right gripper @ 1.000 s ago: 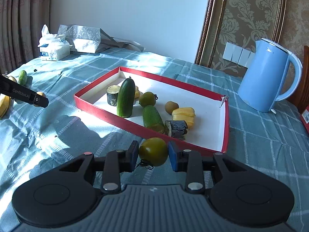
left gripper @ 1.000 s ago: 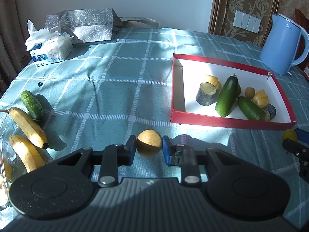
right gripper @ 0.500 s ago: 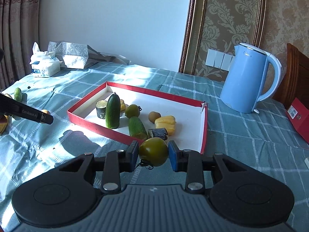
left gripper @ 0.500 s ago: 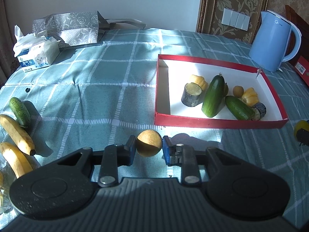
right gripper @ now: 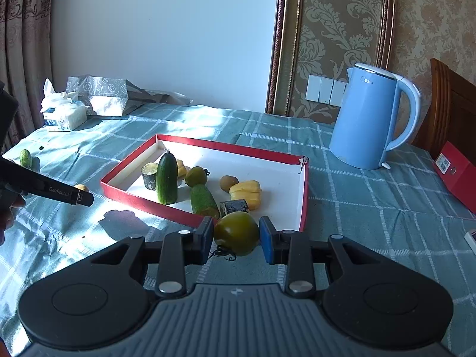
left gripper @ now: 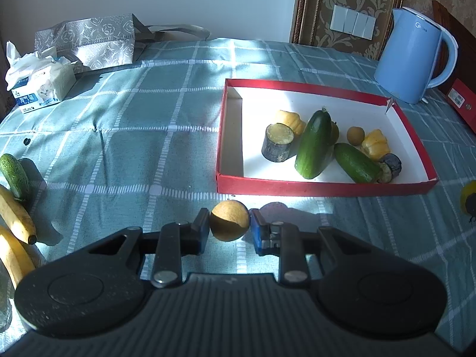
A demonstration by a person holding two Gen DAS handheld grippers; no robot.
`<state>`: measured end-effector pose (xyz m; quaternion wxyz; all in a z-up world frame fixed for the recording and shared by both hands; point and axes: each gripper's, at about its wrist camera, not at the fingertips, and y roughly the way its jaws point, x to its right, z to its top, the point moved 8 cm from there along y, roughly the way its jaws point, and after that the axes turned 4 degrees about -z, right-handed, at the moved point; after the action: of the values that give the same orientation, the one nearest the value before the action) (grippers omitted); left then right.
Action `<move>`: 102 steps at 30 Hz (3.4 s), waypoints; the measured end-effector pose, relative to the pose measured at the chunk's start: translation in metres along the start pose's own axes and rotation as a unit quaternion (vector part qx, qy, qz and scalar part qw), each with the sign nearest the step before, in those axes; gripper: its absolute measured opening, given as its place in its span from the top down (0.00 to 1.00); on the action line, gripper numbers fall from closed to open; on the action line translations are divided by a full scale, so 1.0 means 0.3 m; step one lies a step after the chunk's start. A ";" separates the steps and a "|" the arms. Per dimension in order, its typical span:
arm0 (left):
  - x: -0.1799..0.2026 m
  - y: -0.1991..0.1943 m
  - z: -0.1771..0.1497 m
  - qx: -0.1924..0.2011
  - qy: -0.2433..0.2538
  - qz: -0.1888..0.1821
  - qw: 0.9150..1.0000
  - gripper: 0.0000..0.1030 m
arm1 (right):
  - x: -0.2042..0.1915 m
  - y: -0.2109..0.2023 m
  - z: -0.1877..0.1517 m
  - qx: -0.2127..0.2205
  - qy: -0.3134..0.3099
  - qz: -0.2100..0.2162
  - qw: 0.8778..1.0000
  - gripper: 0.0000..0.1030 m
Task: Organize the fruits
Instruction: 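Hold the tan fruit in the left tool while right tool carries the tomato toward the tray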
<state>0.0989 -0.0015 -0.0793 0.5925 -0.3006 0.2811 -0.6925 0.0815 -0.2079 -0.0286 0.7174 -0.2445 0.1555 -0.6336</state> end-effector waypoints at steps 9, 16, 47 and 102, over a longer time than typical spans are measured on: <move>0.052 0.018 0.007 -0.005 0.011 -0.007 1.000 0.75 | 0.021 0.011 -0.009 -0.006 0.008 0.001 1.000 0.69; 0.065 0.030 0.004 -0.012 0.012 -0.003 1.000 0.75 | 0.028 0.023 -0.014 -0.011 0.009 0.008 1.000 0.69; 0.074 0.065 0.028 -0.028 0.003 0.020 0.999 0.75 | -0.016 0.043 0.061 0.008 -0.010 0.045 0.999 0.69; 0.070 0.096 0.052 -0.035 -0.001 0.027 0.999 0.75 | -0.032 0.095 0.146 0.033 -0.026 0.048 0.998 0.69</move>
<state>0.1269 -0.0267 -0.0888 0.6001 -0.3146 0.3129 -0.6656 0.1272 -0.1894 -0.0087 0.7584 -0.2293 0.1271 -0.5967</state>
